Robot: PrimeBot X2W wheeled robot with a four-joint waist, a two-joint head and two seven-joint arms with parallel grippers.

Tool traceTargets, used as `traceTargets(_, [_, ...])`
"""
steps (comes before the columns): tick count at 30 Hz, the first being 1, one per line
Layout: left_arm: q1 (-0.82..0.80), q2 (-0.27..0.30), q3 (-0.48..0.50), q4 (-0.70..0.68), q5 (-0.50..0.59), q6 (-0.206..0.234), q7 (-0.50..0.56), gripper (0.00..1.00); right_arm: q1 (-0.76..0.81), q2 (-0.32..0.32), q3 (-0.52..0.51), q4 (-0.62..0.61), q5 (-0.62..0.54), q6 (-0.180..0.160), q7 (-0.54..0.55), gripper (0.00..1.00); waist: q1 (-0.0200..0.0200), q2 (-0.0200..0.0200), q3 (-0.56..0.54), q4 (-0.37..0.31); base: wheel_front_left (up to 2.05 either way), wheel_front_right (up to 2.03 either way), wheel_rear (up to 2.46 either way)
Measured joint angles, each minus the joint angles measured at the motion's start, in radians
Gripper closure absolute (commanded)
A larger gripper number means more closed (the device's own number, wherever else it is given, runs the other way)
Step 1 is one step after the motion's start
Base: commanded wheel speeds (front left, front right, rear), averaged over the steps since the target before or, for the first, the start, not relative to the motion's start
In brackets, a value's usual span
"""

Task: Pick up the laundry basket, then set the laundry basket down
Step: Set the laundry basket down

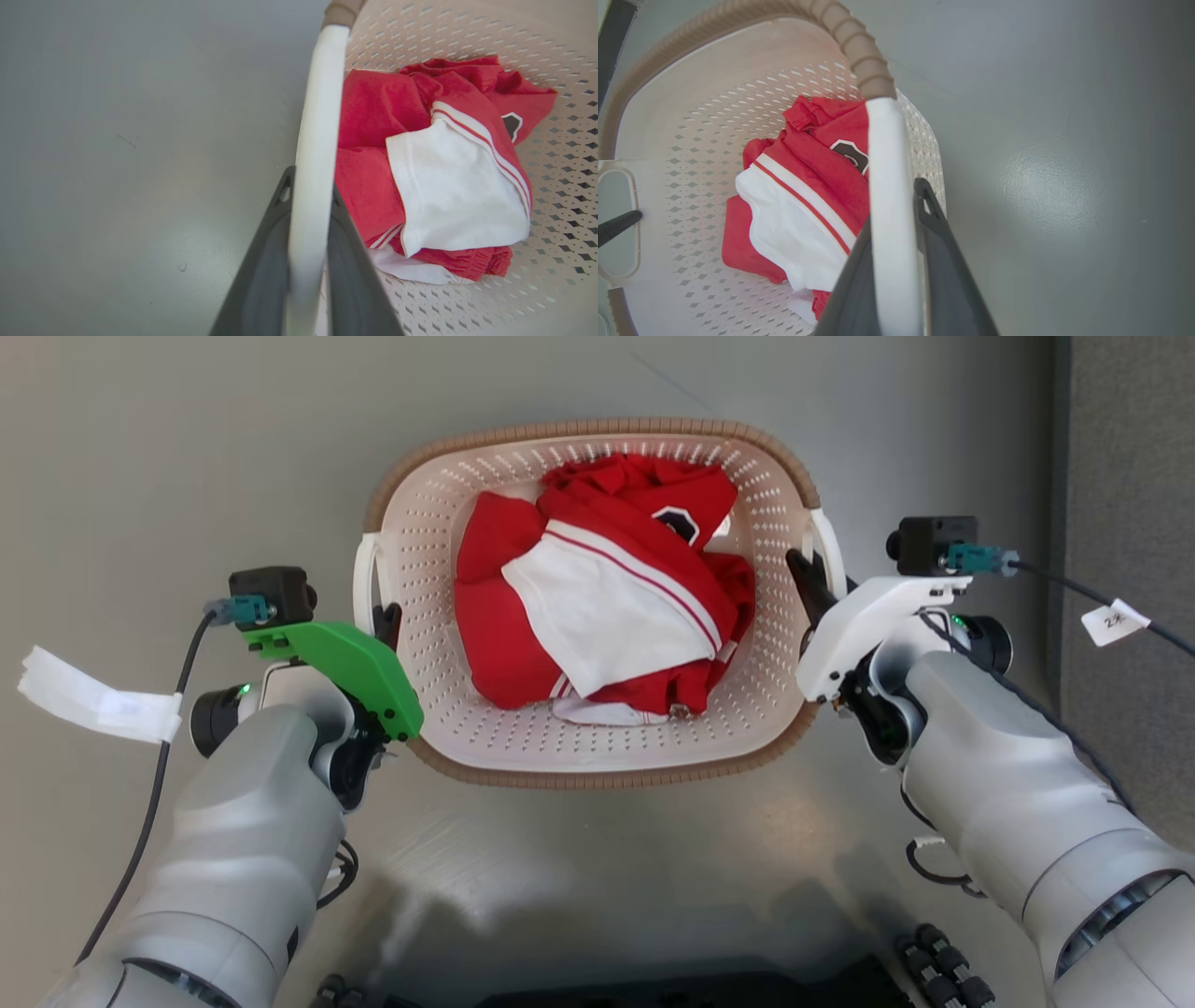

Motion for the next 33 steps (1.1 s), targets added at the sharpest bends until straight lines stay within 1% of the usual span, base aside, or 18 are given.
traceTargets(17, [-0.055,-0.002,-0.011,0.004,0.016,-0.001,-0.022,1.0,-0.045,-0.007,-0.026,0.001,-0.011,0.001,-0.005,1.0,0.0,0.0,0.082,0.009,0.0,0.0,0.0])
traceTargets(31, [-0.065,-0.002,-0.015,0.007,0.016,-0.009,-0.04,1.0,-0.05,-0.008,-0.061,0.003,-0.026,0.001,-0.009,1.0,-0.0002,0.0,0.105,0.009,0.0,0.0,0.0])
traceTargets(32, [-0.067,-0.002,-0.016,0.007,0.016,-0.009,-0.04,1.0,-0.05,-0.008,-0.064,0.004,-0.026,0.001,-0.01,0.91,-0.0002,0.0,0.106,0.009,0.0,0.0,0.0])
traceTargets(33, [-0.07,-0.002,-0.016,0.007,0.016,-0.009,-0.041,1.0,-0.05,-0.007,-0.066,0.006,-0.026,0.002,-0.012,0.73,-0.0001,0.0,0.106,0.008,0.0,0.0,0.0])
